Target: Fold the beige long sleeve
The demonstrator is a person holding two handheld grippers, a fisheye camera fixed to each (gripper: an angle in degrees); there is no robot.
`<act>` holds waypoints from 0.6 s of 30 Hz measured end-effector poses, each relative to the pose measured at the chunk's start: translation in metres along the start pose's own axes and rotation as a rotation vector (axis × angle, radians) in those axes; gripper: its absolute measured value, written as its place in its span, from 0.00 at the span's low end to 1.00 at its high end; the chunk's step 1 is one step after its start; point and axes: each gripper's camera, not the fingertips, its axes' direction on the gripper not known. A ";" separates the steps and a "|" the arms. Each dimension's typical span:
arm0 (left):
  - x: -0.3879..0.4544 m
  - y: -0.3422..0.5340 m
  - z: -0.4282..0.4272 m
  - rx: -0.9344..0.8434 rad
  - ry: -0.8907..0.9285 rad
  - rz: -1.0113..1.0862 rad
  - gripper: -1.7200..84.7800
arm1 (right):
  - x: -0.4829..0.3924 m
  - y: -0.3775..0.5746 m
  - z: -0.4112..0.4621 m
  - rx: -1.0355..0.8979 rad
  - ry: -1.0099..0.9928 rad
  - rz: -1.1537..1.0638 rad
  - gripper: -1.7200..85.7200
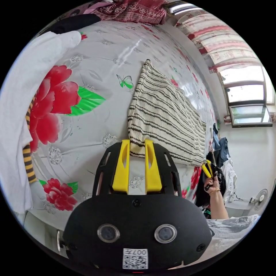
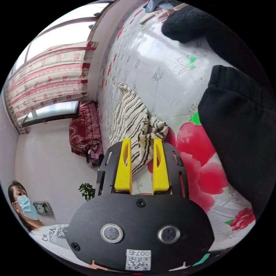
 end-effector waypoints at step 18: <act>-0.052 0.007 -0.020 -0.022 0.157 -0.013 0.10 | -0.144 0.055 0.008 -0.019 -0.081 -0.428 0.02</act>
